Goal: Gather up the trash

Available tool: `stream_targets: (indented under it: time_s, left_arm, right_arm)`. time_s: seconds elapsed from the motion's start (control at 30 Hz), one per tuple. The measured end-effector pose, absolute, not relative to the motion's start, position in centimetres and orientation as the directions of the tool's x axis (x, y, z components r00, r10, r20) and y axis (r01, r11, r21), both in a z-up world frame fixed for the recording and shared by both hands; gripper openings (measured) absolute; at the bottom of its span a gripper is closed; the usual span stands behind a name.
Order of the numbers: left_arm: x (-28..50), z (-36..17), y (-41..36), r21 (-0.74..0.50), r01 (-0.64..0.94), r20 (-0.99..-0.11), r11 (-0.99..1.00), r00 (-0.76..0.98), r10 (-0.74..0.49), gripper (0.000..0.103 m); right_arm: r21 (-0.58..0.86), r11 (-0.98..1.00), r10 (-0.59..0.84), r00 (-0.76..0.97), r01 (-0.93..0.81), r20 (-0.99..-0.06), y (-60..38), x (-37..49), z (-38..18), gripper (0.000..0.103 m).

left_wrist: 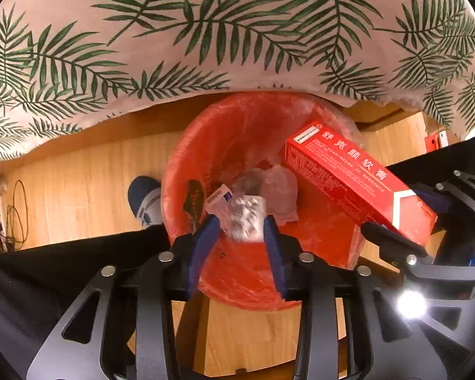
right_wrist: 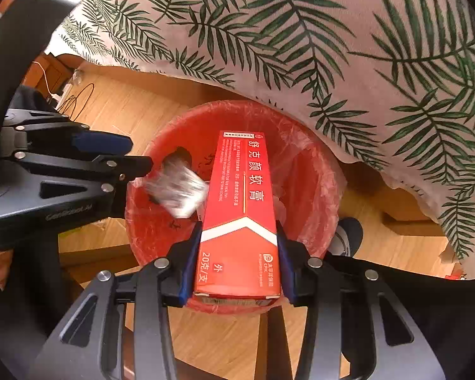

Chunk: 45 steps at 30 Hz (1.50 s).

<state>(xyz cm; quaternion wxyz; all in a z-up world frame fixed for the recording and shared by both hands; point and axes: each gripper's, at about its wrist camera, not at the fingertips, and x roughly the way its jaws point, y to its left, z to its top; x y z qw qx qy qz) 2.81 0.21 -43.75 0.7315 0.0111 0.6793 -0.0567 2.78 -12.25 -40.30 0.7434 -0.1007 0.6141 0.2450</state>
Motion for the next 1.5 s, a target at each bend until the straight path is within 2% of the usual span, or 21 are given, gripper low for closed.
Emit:
stream_targets:
  time_s: [0.07, 0.13, 0.17, 0.23, 0.3, 0.43, 0.53, 0.63, 0.73, 0.87, 1.13, 1.3, 1.5]
  left_arm:
    - [2.8, -43.8, 0.4, -0.058, 0.092, -0.995, 0.994, 0.070, -0.064, 0.038]
    - [2.9, -43.8, 0.5, -0.055, 0.087, -0.995, 0.995, 0.072, -0.061, 0.045]
    - [2.9, -43.7, 0.6, -0.052, 0.083, -0.995, 0.995, 0.075, -0.059, 0.048]
    - [3.0, -43.7, 0.7, -0.051, 0.077, -0.995, 0.996, 0.076, -0.056, 0.049]
    - [3.0, -43.7, 0.9, -0.045, 0.073, -0.996, 0.996, 0.074, -0.050, 0.050]
    - [2.9, -43.2, 1.0, -0.028, 0.068, -0.995, 0.997, 0.092, -0.034, 0.071]
    - [2.9, -42.7, 1.2, -0.020, 0.063, -0.994, 0.998, 0.102, -0.026, 0.082]
    - [2.8, -42.4, 1.3, -0.019, 0.058, -0.994, 0.998, 0.108, -0.025, 0.082]
    - [2.7, -41.8, 1.4, -0.012, 0.061, -0.992, 0.998, 0.123, -0.019, 0.090]
    - [2.5, -40.8, 1.2, 0.010, 0.073, -0.989, 0.997, 0.151, -0.001, 0.097]
    - [1.6, -38.6, 1.1, 0.015, 0.102, -0.982, 0.995, 0.189, -0.005, 0.097]
    - [0.2, -36.7, 0.6, 0.087, 0.128, -0.971, 0.988, 0.232, 0.055, 0.097]
    - [-1.9, -35.0, 0.8, -0.005, 0.181, -0.977, 0.983, 0.210, -0.044, 0.097]
  right_arm:
    - [0.158, 0.861, 0.245, 0.122, -0.484, -0.962, -12.2, 2.9, -40.5, 0.044]
    - [0.160, 0.861, 0.249, 0.127, -0.483, -0.960, -12.2, 2.9, -40.4, 0.054]
    - [0.160, 0.861, 0.250, 0.128, -0.483, -0.960, -12.3, 2.9, -40.4, 0.056]
    - [0.161, 0.861, 0.252, 0.131, -0.483, -0.959, -12.4, 2.9, -40.4, 0.064]
    - [0.162, 0.861, 0.254, 0.131, -0.482, -0.958, -12.5, 3.0, -40.4, 0.065]
    - [0.166, 0.862, 0.262, 0.141, -0.479, -0.955, -12.6, 2.9, -40.0, 0.075]
    - [0.166, 0.862, 0.267, 0.151, -0.480, -0.952, -12.7, 2.8, -39.6, 0.084]
    - [0.161, 0.862, 0.273, 0.172, -0.481, -0.947, -12.8, 2.6, -38.8, 0.091]
    - [0.143, 0.858, 0.269, 0.195, -0.493, -0.943, -12.9, 2.3, -37.9, 0.096]
    - [0.095, 0.843, 0.258, 0.243, -0.530, -0.935, -12.9, 1.4, -36.0, 0.098]
    - [0.020, 0.819, 0.238, 0.309, -0.573, -0.921, -14.3, -0.6, -33.0, 0.098]
    - [0.007, 0.832, 0.223, 0.322, -0.555, -0.920, -15.8, -1.6, -31.2, 0.098]
    - [-0.002, 0.835, 0.212, 0.325, -0.550, -0.922, -16.6, -3.0, -29.8, 0.098]
